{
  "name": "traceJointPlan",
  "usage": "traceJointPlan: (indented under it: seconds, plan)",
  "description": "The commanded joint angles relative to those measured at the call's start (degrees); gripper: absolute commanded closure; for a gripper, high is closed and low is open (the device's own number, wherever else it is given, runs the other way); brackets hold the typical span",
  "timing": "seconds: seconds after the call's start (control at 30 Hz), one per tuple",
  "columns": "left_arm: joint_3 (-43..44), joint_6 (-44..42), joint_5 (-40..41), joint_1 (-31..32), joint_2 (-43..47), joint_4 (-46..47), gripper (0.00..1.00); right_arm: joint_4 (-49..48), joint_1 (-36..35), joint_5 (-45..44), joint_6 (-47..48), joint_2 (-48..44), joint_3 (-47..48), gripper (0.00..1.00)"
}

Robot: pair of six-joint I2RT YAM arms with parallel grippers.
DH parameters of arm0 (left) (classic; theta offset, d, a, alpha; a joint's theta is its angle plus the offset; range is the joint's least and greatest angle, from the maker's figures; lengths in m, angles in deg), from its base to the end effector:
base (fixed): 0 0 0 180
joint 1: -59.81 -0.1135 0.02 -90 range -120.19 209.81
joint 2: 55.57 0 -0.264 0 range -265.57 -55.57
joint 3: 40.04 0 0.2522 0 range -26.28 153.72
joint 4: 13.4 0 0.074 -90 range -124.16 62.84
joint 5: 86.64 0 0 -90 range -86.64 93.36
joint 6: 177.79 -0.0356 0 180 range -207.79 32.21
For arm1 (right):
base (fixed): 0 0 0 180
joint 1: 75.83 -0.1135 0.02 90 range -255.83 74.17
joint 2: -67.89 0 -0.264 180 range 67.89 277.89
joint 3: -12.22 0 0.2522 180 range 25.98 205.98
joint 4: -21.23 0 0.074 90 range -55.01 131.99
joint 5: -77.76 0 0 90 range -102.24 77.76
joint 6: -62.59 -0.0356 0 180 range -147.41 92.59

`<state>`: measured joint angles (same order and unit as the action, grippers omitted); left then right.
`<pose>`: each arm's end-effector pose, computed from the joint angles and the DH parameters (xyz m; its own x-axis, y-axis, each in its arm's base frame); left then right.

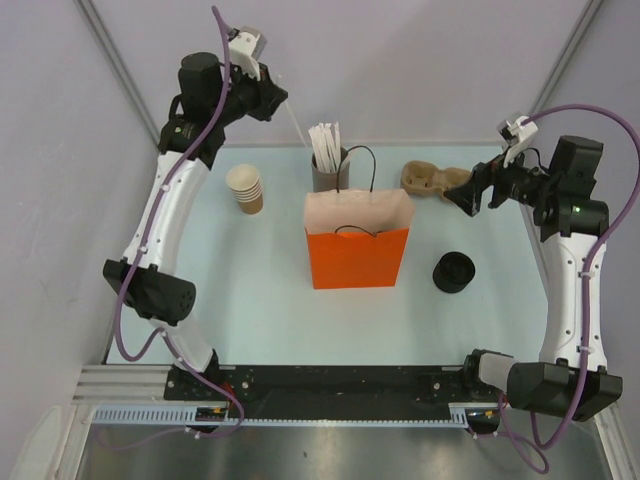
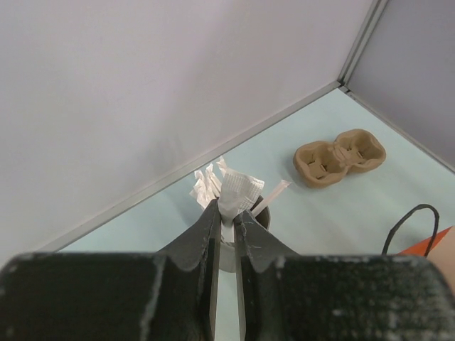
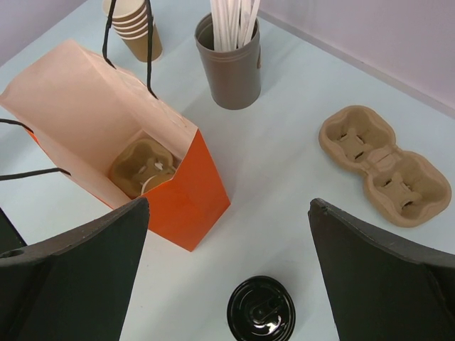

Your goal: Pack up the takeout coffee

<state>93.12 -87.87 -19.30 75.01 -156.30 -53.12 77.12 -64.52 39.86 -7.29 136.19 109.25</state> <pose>0.3708 -0.1150 0.4946 -0.1216 0.0344 -0.9920 0.6109 0.7903 -0.0475 0.2299 -0.0173 0.4363 -0.2249 -0.1705 -0.9593 -0.6873 0.7257 0.0322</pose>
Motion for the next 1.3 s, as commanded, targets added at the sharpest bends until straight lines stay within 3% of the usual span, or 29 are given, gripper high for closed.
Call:
traceJointPlan:
  seconds: [0.0,0.67,1.0,1.27]
  plan:
    - [2.4,-0.3,-0.7,-0.2,4.1,-0.2,0.85,-0.9,-1.0,-0.4,0.9,-1.3,-0.1,0.00]
    - [-4.0,2.3,-7.5,-0.2,13.4,0.0,0.84,0.0,-7.2,-7.0,3.4,0.4,-0.1,0.00]
    - [-14.0,1.1,-13.2,-0.2,20.4,3.5,0.84,2.2,-8.8,-8.5,4.8,3.2,-0.1,0.00]
    - [-17.2,2.4,-18.6,-0.2,24.1,4.9,0.84,1.7,-8.7,-8.2,4.7,4.5,-0.9,0.00]
